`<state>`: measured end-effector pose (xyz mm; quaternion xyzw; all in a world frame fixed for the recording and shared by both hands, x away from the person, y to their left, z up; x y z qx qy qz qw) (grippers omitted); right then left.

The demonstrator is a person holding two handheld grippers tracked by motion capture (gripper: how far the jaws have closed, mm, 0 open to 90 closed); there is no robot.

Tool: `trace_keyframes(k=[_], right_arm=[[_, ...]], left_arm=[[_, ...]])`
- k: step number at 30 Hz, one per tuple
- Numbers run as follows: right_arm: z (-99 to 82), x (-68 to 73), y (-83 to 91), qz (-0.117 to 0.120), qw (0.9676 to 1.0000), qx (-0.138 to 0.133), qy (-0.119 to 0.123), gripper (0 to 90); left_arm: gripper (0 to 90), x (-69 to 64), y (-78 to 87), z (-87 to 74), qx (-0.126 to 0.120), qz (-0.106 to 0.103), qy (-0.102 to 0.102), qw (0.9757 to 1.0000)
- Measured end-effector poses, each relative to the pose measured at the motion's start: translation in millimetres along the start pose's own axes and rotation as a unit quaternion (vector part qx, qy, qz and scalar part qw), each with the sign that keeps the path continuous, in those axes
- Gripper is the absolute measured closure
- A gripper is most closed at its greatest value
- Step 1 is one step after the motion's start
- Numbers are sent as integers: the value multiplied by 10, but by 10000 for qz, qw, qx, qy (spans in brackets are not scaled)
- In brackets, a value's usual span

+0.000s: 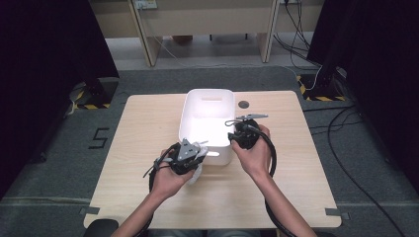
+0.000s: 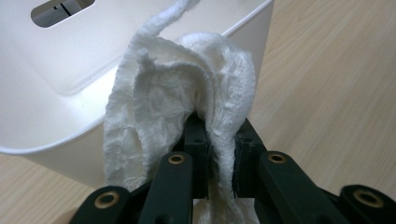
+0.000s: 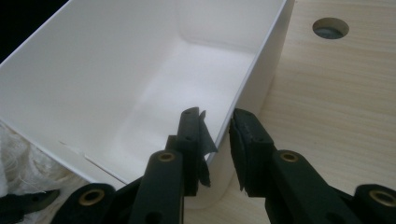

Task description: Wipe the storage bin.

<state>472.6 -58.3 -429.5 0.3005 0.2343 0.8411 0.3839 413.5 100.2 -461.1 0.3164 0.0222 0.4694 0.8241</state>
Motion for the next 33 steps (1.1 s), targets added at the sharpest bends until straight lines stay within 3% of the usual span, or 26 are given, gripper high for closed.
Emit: trace_keyframes(k=[33], right_arm=[[0, 1, -1, 40, 10000, -16, 3, 737]], left_arm=[[796, -127, -192, -191, 323, -76, -71, 9994]])
Point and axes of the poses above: each handheld gripper's, and its own axes: y roughly backward along the jaws, z roughly out of its top, x roughly to its left, the point moved 7 cm from there along -y, roughly forward along the jaws, and after that the axes turned 14 degrees about z, right-handed, at the moved point
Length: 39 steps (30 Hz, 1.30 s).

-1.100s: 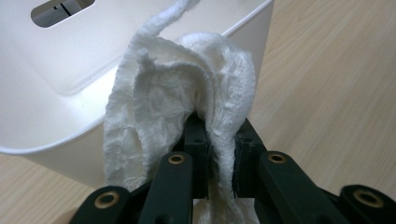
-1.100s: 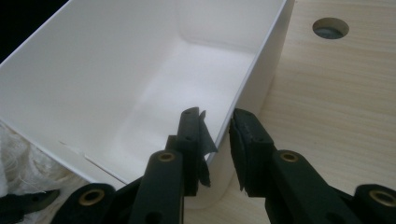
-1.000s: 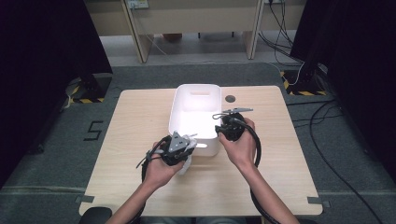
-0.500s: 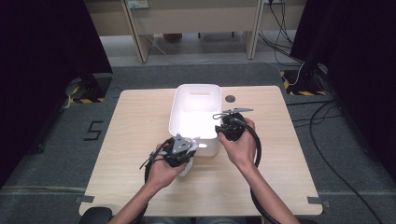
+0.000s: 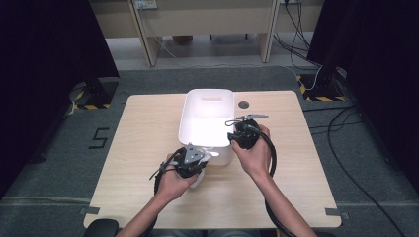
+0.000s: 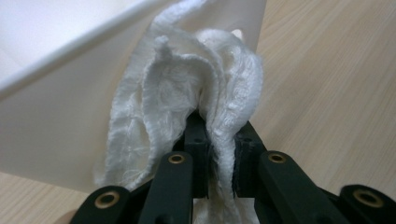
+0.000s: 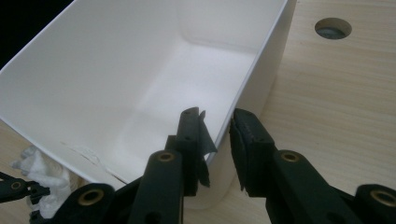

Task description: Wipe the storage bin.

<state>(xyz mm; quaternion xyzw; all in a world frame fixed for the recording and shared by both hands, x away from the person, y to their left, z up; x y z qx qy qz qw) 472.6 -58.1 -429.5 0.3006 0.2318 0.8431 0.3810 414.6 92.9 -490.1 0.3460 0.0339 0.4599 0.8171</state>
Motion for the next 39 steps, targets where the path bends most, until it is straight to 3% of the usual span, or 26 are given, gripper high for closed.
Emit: trace_keyframes(k=[39], right_arm=[[-2, 3, 0, 4, 10000, -11, -15, 734]], left_arm=[[796, -138, -263, -192, 359, -109, -92, 9993]])
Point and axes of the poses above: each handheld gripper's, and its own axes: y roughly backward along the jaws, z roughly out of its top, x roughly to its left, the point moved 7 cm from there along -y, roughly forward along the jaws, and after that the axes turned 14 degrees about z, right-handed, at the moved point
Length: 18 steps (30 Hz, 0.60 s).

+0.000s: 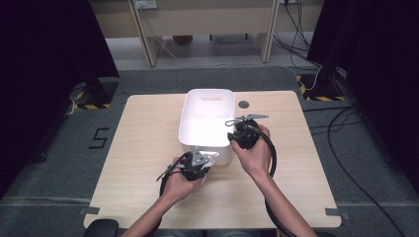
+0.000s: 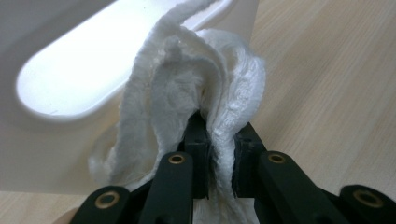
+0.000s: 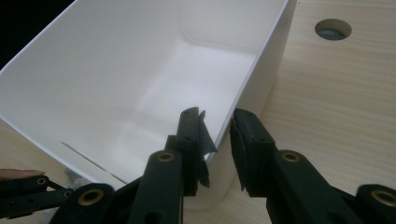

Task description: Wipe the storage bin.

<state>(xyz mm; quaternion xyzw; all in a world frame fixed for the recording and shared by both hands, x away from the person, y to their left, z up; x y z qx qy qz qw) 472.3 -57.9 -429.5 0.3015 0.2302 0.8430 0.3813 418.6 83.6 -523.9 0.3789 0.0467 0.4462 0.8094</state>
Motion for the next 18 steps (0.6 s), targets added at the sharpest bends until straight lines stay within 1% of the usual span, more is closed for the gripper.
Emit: trace_keyframes(k=[6, 11, 15, 18], right_arm=[[3, -5, -2, -3, 10000, 1, 21, 734], [4, -2, -3, -1, 10000, 1, 15, 734], [3, -3, -2, -6, 10000, -8, 10, 734], [4, -4, -4, 4, 10000, -8, 23, 734]], left_arm=[[796, -28, -3, 35, -15, -41, -3, 10000], [795, -80, -20, 81, -52, -70, -61, 9999], [795, -78, -19, 81, -41, -92, -31, 9999], [796, -82, -6, 91, -102, -64, -5, 9999]])
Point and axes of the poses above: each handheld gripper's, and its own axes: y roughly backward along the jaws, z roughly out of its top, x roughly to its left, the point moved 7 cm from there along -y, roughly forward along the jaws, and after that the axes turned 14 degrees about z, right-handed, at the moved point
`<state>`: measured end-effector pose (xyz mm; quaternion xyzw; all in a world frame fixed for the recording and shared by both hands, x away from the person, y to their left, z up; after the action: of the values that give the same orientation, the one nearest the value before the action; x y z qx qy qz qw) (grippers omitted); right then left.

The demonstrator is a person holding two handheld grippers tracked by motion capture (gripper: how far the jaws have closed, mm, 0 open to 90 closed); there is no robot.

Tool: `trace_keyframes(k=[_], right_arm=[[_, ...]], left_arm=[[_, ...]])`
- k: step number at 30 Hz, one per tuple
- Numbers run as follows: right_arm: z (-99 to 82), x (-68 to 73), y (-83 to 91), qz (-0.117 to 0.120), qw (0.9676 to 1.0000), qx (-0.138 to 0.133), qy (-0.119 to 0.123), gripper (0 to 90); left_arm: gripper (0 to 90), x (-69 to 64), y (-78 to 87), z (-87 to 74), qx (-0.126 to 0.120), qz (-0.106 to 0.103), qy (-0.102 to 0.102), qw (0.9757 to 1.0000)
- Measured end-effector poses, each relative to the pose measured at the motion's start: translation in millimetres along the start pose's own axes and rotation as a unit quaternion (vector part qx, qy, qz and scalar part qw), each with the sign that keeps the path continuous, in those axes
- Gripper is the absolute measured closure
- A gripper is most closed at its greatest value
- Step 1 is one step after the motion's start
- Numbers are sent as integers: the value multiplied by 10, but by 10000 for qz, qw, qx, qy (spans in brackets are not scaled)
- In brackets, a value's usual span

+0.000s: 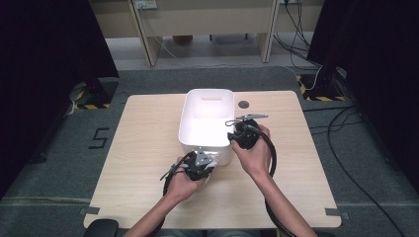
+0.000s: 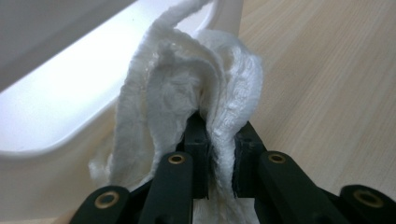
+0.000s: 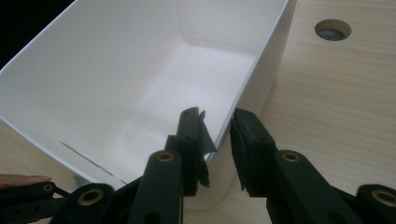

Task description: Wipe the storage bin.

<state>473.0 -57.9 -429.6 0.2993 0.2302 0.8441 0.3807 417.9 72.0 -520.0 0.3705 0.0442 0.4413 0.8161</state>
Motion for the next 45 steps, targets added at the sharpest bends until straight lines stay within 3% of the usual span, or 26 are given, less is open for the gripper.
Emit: trace_keyframes(k=[7, 21, 45], right_arm=[[1, -3, 0, -3, 10000, 9, 14, 733], [4, -1, -1, 23, 10000, -7, -58, 730], [7, 6, -11, -12, 10000, -10, -58, 740]], left_arm=[[796, 0, 64, 73, -119, -6, 41, 9999], [795, 65, 349, 320, -576, 55, 184, 9982], [794, 59, 679, 495, -954, 85, 91, 9954]])
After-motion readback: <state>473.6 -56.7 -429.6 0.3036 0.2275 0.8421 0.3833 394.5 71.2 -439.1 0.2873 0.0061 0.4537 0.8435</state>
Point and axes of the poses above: each handheld gripper's, and its own axes: y roughly backward along the jaws, z roughly out of its top, x roughly to its left, the point moved 7 cm from there along -y, roughly forward along the jaws, and after that the axes turned 14 degrees about z, right-handed, at the moved point
